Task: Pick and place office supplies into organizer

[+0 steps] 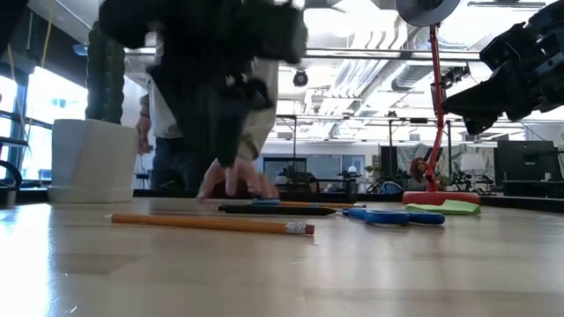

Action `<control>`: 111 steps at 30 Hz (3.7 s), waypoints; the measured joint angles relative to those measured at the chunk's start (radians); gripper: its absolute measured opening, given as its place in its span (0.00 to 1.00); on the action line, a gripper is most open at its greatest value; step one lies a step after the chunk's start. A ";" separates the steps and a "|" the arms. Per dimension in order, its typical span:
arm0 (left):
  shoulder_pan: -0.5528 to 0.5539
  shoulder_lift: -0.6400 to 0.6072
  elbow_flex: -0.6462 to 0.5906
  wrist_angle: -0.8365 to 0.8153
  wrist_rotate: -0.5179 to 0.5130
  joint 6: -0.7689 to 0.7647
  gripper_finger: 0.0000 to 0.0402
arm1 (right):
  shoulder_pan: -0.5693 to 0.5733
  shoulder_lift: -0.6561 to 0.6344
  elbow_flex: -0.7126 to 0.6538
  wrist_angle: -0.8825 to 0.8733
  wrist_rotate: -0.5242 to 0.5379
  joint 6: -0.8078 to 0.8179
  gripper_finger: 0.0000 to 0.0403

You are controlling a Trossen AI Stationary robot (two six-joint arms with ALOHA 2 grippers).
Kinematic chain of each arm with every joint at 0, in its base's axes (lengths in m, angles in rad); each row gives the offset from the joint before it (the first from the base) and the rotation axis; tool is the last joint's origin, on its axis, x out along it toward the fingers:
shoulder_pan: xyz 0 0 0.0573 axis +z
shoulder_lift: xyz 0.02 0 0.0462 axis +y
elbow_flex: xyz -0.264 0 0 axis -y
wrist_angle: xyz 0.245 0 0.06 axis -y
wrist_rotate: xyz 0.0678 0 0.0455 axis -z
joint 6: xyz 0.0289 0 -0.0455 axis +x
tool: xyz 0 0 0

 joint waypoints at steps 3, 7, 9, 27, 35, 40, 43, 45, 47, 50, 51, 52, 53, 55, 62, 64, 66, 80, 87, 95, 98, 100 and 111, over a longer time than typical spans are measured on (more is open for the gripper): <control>-0.004 0.037 -0.002 0.016 -0.007 0.014 0.41 | 0.000 0.004 0.000 0.000 0.002 0.000 0.13; -0.005 0.054 -0.007 0.076 -0.012 0.020 0.38 | 0.000 0.011 0.000 -0.002 0.002 0.000 0.13; -0.005 0.062 -0.008 0.091 -0.019 0.019 0.36 | 0.000 0.012 0.000 -0.002 0.003 0.000 0.13; -0.064 0.103 -0.010 0.103 -0.011 -0.011 0.31 | 0.000 0.024 0.000 -0.003 0.003 0.000 0.13; -0.057 0.099 0.039 0.056 -0.034 -0.011 0.31 | 0.000 0.023 0.000 -0.003 0.003 0.000 0.13; -0.046 0.098 0.073 0.032 -0.094 0.014 0.31 | 0.000 0.023 0.000 -0.003 0.003 0.000 0.13; -0.015 0.098 0.072 0.028 -0.095 0.018 0.31 | 0.000 0.023 0.000 -0.003 0.003 0.000 0.13; 0.015 0.098 0.073 0.036 -0.101 0.019 0.31 | 0.000 0.023 0.000 -0.003 0.003 0.000 0.13; 0.051 0.098 0.073 0.043 -0.102 0.018 0.31 | 0.000 0.023 0.000 -0.003 0.003 0.000 0.13; 0.098 0.098 0.073 0.036 -0.082 0.021 0.31 | 0.000 0.023 0.000 -0.003 0.003 0.000 0.13; 0.111 0.098 0.072 0.031 -0.057 0.029 0.31 | 0.000 0.023 0.000 -0.003 0.003 0.000 0.13; 0.121 0.098 0.070 0.033 -0.030 0.041 0.31 | 0.000 0.023 0.000 -0.003 0.003 0.000 0.13; 0.124 0.098 0.066 0.042 -0.007 0.049 0.31 | 0.000 0.023 0.000 -0.003 0.003 0.000 0.13; 0.121 0.098 0.056 0.048 0.009 0.052 0.31 | 0.000 0.023 0.000 -0.003 0.003 0.000 0.13; 0.051 0.100 0.055 0.044 0.015 0.063 0.31 | 0.000 0.023 0.000 -0.003 0.003 0.000 0.13; 0.040 0.118 0.057 0.063 0.010 0.066 0.31 | 0.000 0.023 0.000 -0.003 0.003 0.000 0.13; 0.038 0.135 0.054 0.052 -0.004 0.063 0.31 | 0.000 0.023 0.000 -0.003 0.003 0.000 0.13; 0.041 0.152 0.097 0.007 -0.011 0.047 0.31 | 0.000 0.023 0.000 -0.003 0.003 0.000 0.13; 0.086 0.152 0.147 0.003 -0.022 0.071 0.31 | 0.000 0.023 0.000 -0.003 0.003 0.000 0.13; 0.182 0.152 0.145 0.000 -0.057 0.080 0.31 | 0.000 0.023 0.000 -0.003 0.003 0.000 0.13; 0.206 0.152 0.145 0.000 -0.057 0.104 0.31 | 0.000 0.023 0.000 -0.003 0.003 0.000 0.13; 0.215 0.152 0.145 0.003 -0.057 0.128 0.31 | 0.000 0.023 0.000 -0.003 0.003 0.000 0.13; 0.223 0.152 0.116 0.057 0.002 0.150 0.31 | 0.000 0.023 0.000 -0.003 0.003 0.000 0.13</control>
